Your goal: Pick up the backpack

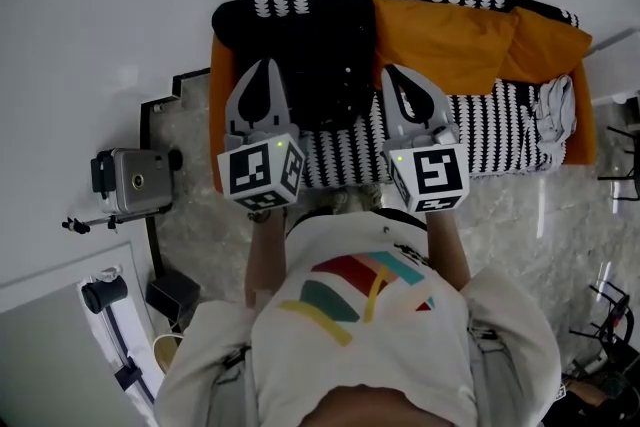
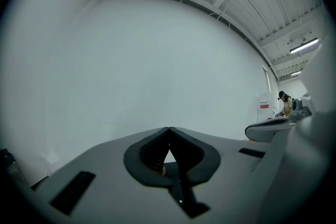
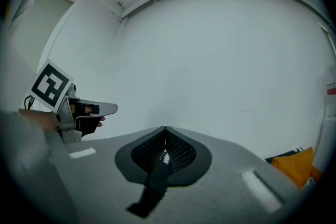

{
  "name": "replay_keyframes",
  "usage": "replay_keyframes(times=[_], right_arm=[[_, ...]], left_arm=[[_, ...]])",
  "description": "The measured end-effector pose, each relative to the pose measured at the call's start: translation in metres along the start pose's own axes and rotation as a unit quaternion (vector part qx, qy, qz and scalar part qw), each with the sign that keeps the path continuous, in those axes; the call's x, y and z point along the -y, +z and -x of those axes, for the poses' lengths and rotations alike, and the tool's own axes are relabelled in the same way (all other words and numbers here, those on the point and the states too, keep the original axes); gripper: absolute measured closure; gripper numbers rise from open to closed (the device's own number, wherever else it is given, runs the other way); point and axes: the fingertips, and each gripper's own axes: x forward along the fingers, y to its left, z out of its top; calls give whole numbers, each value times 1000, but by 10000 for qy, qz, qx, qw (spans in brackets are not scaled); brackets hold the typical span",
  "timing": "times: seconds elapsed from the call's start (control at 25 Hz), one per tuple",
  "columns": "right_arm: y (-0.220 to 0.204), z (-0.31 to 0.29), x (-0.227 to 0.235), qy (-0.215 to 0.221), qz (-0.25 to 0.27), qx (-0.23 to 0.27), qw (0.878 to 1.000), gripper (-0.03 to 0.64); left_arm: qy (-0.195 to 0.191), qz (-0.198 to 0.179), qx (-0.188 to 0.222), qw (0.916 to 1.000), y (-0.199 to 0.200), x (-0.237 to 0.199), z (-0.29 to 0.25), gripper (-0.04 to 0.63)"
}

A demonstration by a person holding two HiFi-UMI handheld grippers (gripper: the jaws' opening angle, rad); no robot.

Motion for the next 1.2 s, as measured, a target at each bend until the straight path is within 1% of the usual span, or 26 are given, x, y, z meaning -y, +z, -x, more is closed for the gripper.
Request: replay_keyframes(times=[0.12, 0.24, 0.32, 0.44, 0.52, 0.56, 0.6, 0.64, 0.68, 0.72, 0.8, 0.84, 0.92, 1.0, 1.12, 1.2], right_arm=[[0, -8, -2, -27, -14, -5, 10000, 614], [-3, -19, -3, -42, -132, -10, 9999, 614], [-8, -27, -4, -63, -232, -17, 9997, 614], [-19, -42, 1, -126, -393, -9, 9991, 614], [-29, -49, 13, -171, -505, -56, 9986, 614], [-35, -52, 23, -213, -544, -103, 9982, 614], [-44, -56, 34, -249, -576, -168, 9979, 615], [-53, -61, 46, -259, -614, -244, 9975, 611], [-65, -67, 58, -246, -669, -320, 9969, 523], [-79, -75, 67, -235, -732, -392, 9963, 480], [-114, -93, 76, -254, -814, -550, 9948, 480], [-134, -103, 76, -260, -821, -651, 9942, 480], [-173, -125, 72, -213, -836, -862, 9925, 470], [-204, -144, 70, -169, -896, -999, 9908, 441], [-244, -167, 72, -264, -1033, -1192, 9871, 430], [-274, -185, 75, -348, -1088, -1425, 9832, 431]], left_arm=[[74, -19, 17, 10000, 0, -14, 0, 583], [305, -31, 205, 9993, 2, -35, -1, 581], [335, -36, 226, 9992, -2, -48, -4, 581], [239, -101, -33, 9997, -25, -63, -15, 580], [148, -133, -219, 9996, -43, -66, -27, 573], [60, -105, -306, 9995, -53, -63, -36, 554], [-47, -53, -398, 9992, -64, -58, -46, 515], [-141, -9, -495, 9987, -77, -53, -58, 467], [-199, -1, -594, 9980, -90, -49, -70, 452], [-220, -36, -699, 9973, -105, -48, -81, 442], [-192, -127, -922, 9955, -141, -59, -96, 428], [-162, -115, -1029, 9945, -161, -70, -102, 419], [-100, 51, -1212, 9926, -198, -94, -112, 390], [-58, 242, -1363, 9904, -229, -115, -125, 363], [-9, 337, -1638, 9859, -269, -137, -142, 356], [2, 451, -1837, 9819, -293, -151, -155, 356]])
